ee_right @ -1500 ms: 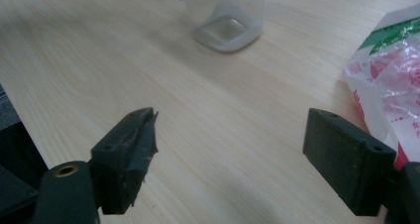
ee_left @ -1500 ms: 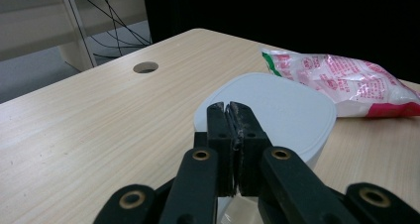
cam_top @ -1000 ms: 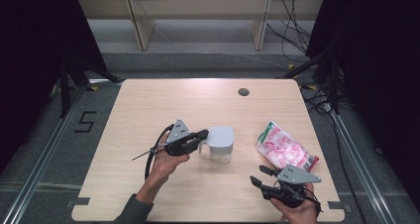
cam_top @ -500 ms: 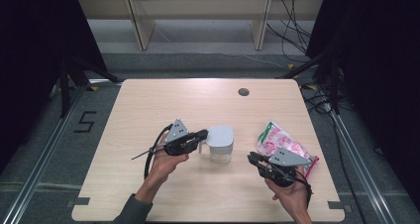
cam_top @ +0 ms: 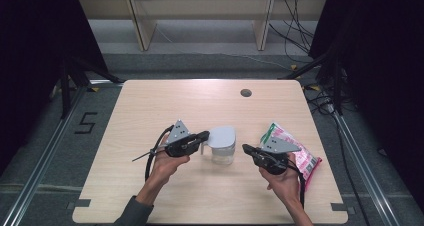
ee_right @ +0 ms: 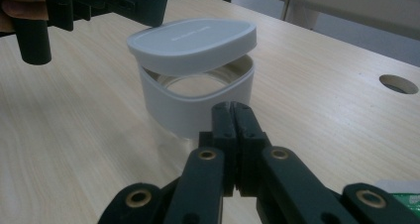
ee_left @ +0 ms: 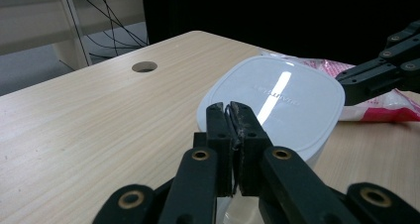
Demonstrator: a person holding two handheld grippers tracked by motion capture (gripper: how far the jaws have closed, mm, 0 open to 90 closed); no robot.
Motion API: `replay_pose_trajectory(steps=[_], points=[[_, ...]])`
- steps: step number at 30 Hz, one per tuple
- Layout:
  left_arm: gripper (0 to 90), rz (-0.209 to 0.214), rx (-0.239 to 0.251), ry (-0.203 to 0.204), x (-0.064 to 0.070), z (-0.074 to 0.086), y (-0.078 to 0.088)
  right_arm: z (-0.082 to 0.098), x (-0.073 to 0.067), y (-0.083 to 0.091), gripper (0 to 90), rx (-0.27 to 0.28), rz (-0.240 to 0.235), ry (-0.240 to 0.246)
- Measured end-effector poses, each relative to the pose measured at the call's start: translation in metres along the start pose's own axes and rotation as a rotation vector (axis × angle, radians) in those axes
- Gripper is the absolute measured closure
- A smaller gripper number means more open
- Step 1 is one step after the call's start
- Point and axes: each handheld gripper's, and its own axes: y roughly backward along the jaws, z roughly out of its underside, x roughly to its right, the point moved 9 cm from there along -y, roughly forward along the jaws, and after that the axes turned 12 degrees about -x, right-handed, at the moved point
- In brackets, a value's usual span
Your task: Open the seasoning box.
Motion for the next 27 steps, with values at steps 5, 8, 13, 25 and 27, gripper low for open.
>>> replay_pose_trajectory(steps=[5, 8, 13, 25, 27], points=[[86.9, 0.003, -0.001, 0.0, 0.0, 0.0, 0.0, -0.006, -0.004, -0.006, 90.0, 0.001, -0.023, -0.006], [87.0, 0.005, -0.001, 0.002, 0.0, 0.0, 0.0, -0.009, -0.005, -0.009, 90.0, 0.006, -0.027, -0.002], [87.2, 0.002, -0.002, -0.002, -0.001, 0.001, 0.001, -0.015, -0.008, -0.013, 90.0, 0.007, -0.019, 0.021], [77.8, -0.011, -0.019, -0.008, -0.003, 0.002, 0.006, -0.025, -0.011, -0.013, 90.0, 0.0, -0.031, 0.028], [74.2, -0.002, -0.018, -0.011, -0.002, 0.001, 0.008, -0.027, -0.013, -0.013, 90.0, 0.003, -0.028, 0.021]])
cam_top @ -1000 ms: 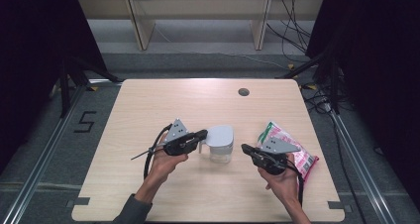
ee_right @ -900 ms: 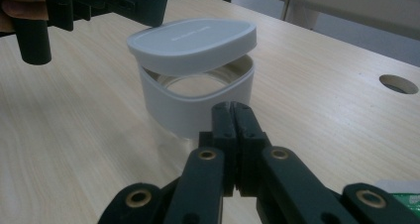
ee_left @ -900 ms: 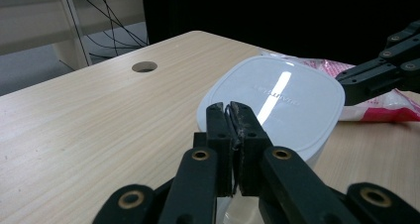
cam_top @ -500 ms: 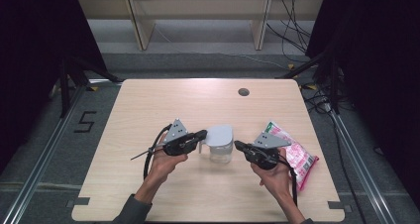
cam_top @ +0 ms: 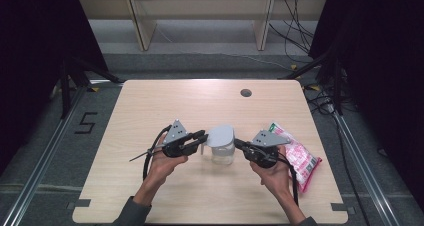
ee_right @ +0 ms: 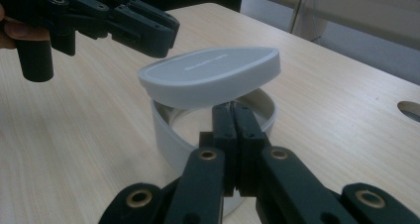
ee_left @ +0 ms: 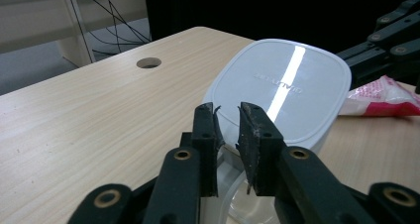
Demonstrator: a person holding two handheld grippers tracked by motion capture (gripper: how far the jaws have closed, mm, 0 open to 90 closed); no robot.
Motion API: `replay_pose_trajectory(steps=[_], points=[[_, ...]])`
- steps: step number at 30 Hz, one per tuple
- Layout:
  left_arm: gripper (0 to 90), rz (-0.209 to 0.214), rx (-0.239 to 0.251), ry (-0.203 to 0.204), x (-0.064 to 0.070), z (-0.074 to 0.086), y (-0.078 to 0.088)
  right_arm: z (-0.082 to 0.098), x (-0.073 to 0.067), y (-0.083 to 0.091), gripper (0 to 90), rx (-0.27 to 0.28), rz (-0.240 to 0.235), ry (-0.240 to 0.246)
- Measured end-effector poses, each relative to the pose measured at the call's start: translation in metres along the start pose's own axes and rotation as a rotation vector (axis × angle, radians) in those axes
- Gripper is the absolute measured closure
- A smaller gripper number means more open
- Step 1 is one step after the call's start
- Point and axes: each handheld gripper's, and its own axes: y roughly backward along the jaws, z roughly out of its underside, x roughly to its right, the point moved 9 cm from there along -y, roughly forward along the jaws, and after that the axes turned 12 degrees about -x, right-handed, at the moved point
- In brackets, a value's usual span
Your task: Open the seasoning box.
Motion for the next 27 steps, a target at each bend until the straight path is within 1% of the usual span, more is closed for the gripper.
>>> replay_pose_trajectory(steps=[1, 2, 3, 4, 5, 6, 7, 8, 9, 10, 11, 12, 13, 14, 15, 16, 17, 18, 19, 20, 21, 22, 23, 24, 25, 26, 27], points=[[71.4, -0.006, -0.009, -0.011, 0.0, 0.001, 0.002, -0.002, 0.001, -0.001, 90.0, 0.009, 0.006, 0.014], [67.9, -0.003, -0.005, -0.016, 0.001, 0.001, 0.003, -0.002, -0.001, -0.001, 90.0, -0.004, 0.002, 0.009], [64.6, -0.015, -0.013, -0.006, 0.001, 0.003, 0.005, -0.003, -0.002, -0.002, 90.0, -0.005, -0.004, 0.017], [62.3, -0.009, -0.003, 0.0, 0.003, 0.004, 0.007, -0.005, -0.001, -0.002, 90.0, 0.009, 0.012, 0.039], [60.1, -0.009, -0.004, 0.002, 0.003, 0.005, 0.009, -0.007, 0.0, -0.002, 90.0, 0.006, 0.013, 0.059], [57.6, -0.014, -0.006, -0.006, 0.003, 0.007, 0.012, -0.006, -0.003, -0.002, 90.0, 0.0, 0.004, 0.023], [50.5, -0.018, -0.007, 0.005, 0.003, 0.008, 0.015, -0.009, -0.003, -0.003, 90.0, 0.016, 0.003, 0.015], [50.5, -0.02, -0.009, 0.007, 0.002, 0.01, 0.017, -0.009, -0.003, -0.003, 90.0, 0.016, 0.003, 0.015], [47.7, -0.028, -0.013, 0.014, 0.002, 0.013, 0.02, -0.01, -0.003, -0.004, 90.0, 0.014, -0.003, 0.016], [45.6, -0.025, -0.014, 0.018, 0.002, 0.015, 0.022, -0.011, -0.005, -0.005, 90.0, 0.009, -0.007, 0.012], [44.0, -0.029, -0.023, 0.021, 0.003, 0.018, 0.024, -0.012, -0.005, -0.006, 90.0, 0.014, -0.002, 0.034], [41.8, -0.028, -0.033, 0.007, 0.004, 0.022, 0.026, -0.015, -0.005, -0.006, 90.0, 0.031, 0.006, 0.037], [39.3, -0.02, -0.038, 0.002, 0.007, 0.025, 0.027, -0.016, -0.008, -0.006, 90.0, 0.018, -0.013, 0.033], [37.6, -0.025, -0.047, 0.008, 0.008, 0.029, 0.028, -0.017, -0.01, -0.006, 90.0, 0.015, -0.017, 0.014], [36.2, -0.027, -0.054, 0.01, 0.01, 0.033, 0.029, -0.02, -0.009, -0.007, 90.0, 0.029, -0.002, 0.02], [34.2, -0.031, -0.067, -0.001, 0.011, 0.038, 0.031, -0.021, -0.01, -0.007, 90.0, 0.024, -0.015, 0.032], [32.8, -0.028, -0.064, 0.006, 0.014, 0.042, 0.031, -0.022, -0.011, -0.007, 90.0, 0.022, -0.015, 0.025], [32.5, -0.029, -0.072, -0.011, 0.015, 0.047, 0.033, -0.025, -0.012, -0.008, 90.0, 0.036, -0.01, 0.033], [31.9, -0.025, -0.075, -0.009, 0.016, 0.052, 0.034, -0.026, -0.012, -0.009, 90.0, 0.035, -0.011, 0.047], [30.9, -0.028, -0.082, -0.003, 0.017, 0.057, 0.035, -0.029, -0.012, -0.011, 90.0, 0.047, -0.011, 0.051], [29.8, -0.033, -0.093, -0.019, 0.017, 0.062, 0.036, -0.029, -0.012, -0.011, 90.0, 0.04, -0.002, 0.048], [29.0, -0.033, -0.094, 0.002, 0.018, 0.067, 0.037, -0.031, -0.014, -0.013, 90.0, 0.04, -0.009, 0.062], [28.5, -0.045, -0.1, -0.003, 0.016, 0.071, 0.04, -0.031, -0.015, -0.013, 90.0, 0.027, -0.014, 0.047], [27.3, -0.034, -0.093, 0.009, 0.016, 0.074, 0.041, -0.032, -0.018, -0.015, 90.0, 0.029, -0.02, 0.045], [26.7, -0.046, -0.097, 0.014, 0.014, 0.078, 0.043, -0.034, -0.019, -0.016, 90.0, 0.032, -0.026, 0.054], [26.6, -0.042, -0.096, 0.028, 0.014, 0.082, 0.044, -0.037, -0.018, -0.017, 90.0, 0.047, -0.011, 0.07], [25.4, -0.048, -0.099, 0.026, 0.013, 0.085, 0.045, -0.039, -0.019, -0.018, 90.0, 0.054, -0.006, 0.068]])
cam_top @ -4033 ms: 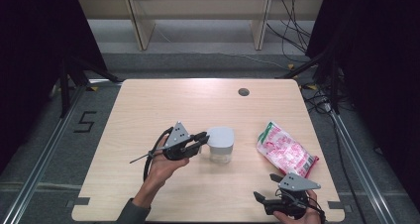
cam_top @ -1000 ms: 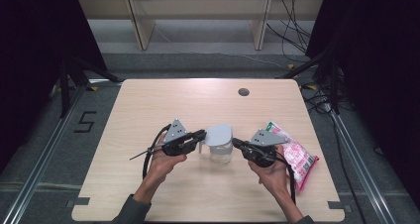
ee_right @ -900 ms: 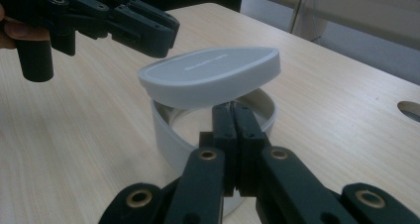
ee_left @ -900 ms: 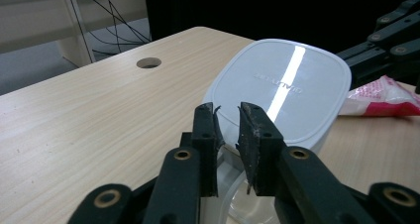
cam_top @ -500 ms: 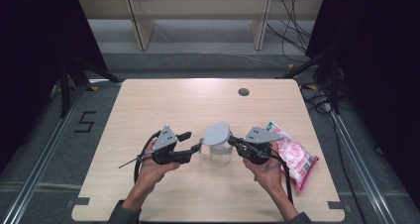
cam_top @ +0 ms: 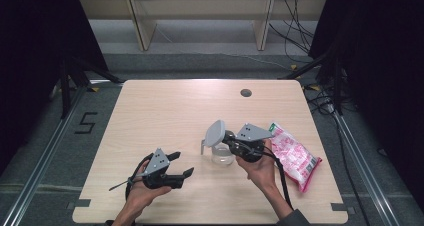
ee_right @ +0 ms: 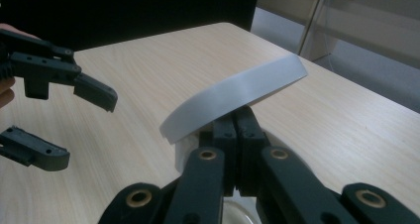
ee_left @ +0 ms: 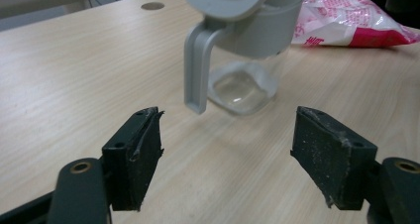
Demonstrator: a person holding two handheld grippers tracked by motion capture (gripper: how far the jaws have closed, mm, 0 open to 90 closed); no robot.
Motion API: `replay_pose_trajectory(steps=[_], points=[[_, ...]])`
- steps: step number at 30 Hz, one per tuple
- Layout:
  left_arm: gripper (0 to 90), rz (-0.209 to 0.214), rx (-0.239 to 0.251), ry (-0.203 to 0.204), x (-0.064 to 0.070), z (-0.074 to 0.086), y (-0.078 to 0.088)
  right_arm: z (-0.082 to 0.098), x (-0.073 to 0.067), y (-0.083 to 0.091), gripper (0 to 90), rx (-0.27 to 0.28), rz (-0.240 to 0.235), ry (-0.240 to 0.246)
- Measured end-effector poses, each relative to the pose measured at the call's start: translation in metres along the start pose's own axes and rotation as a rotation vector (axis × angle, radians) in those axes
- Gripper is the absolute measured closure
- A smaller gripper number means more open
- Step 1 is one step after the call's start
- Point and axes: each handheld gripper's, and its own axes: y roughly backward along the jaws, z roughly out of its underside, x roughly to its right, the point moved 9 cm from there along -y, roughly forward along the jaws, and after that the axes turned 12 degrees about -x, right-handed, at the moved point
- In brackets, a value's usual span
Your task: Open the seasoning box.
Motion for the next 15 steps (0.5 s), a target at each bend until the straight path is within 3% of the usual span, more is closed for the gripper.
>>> replay_pose_trajectory(steps=[4, 5, 8, 9, 12, 14, 15], points=[[24.2, 0.002, 0.001, 0.011, 0.001, 0.01, 0.002, -0.006, -0.004, -0.003, 90.0, 0.009, -0.007, -0.006], [23.9, 0.005, 0.0, 0.006, 0.001, 0.011, 0.002, -0.007, -0.006, -0.004, 90.0, 0.002, -0.023, 0.012], [23.9, 0.0, -0.002, 0.01, 0.003, 0.013, 0.002, -0.014, -0.008, -0.006, 90.0, 0.028, -0.01, 0.003], [23.9, 0.001, -0.008, 0.009, 0.004, 0.014, 0.001, -0.014, -0.012, -0.006, 90.0, 0.009, -0.04, 0.012], [23.8, 0.003, -0.009, 0.017, 0.004, 0.015, 0.0, -0.022, -0.015, -0.008, 90.0, 0.037, -0.027, 0.028], [23.7, -0.006, -0.021, 0.015, 0.001, 0.017, 0.0, -0.024, -0.022, -0.01, 90.0, 0.031, -0.065, 0.031], [23.7, 0.002, -0.012, 0.024, 0.002, 0.016, 0.0, -0.024, -0.023, -0.009, 90.0, 0.034, -0.054, 0.036]])
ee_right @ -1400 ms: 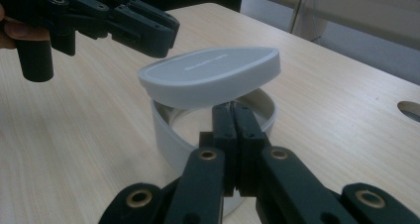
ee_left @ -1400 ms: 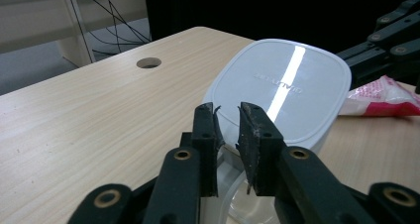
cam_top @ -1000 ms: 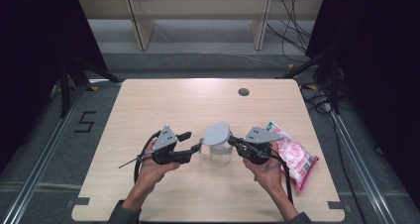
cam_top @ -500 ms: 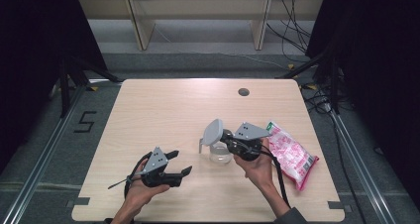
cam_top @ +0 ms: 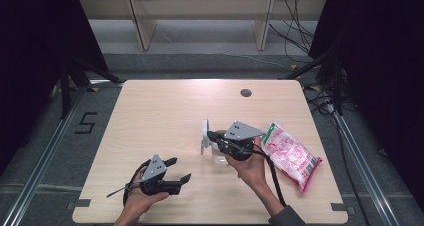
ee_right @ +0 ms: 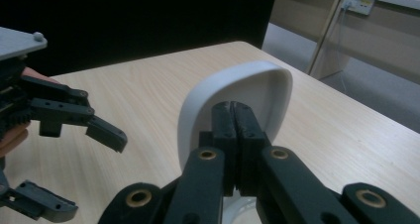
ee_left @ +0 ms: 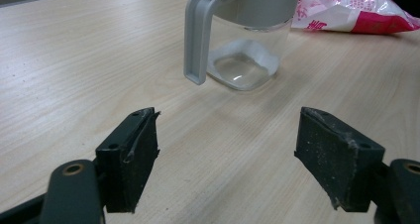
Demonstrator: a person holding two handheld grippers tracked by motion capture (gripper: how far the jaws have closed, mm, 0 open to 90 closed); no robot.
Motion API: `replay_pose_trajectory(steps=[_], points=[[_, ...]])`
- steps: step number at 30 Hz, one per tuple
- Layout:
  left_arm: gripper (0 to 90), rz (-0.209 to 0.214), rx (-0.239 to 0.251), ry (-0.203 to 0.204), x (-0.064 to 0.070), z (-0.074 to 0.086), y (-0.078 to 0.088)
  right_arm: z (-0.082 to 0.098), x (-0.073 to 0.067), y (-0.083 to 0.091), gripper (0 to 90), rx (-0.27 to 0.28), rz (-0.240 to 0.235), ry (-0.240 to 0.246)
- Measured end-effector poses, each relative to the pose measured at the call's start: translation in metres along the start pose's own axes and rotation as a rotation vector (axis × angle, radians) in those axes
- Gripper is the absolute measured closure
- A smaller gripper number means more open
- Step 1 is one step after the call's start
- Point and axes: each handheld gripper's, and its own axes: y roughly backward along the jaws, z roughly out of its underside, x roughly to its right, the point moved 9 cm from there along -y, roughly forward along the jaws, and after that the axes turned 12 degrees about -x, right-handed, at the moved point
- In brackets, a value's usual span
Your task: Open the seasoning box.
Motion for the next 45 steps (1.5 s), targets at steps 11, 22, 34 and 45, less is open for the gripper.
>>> replay_pose_trajectory(steps=[11, 22, 34, 45], points=[[23.3, 0.012, 0.027, 0.034, -0.004, -0.002, 0.002, 0.027, 0.029, 0.035, 90.0, -0.02, 0.08, -0.02], [22.5, 0.026, 0.022, 0.058, -0.005, -0.002, 0.005, 0.11, 0.106, 0.117, 90.0, -0.088, 0.298, -0.208], [22.5, 0.035, 0.026, 0.06, -0.002, -0.004, 0.005, 0.188, 0.165, 0.156, 90.0, -0.212, 0.463, -0.322], [22.6, 0.033, 0.011, 0.059, -0.002, -0.002, 0.003, 0.212, 0.184, 0.154, 90.0, -0.297, 0.487, -0.356]])
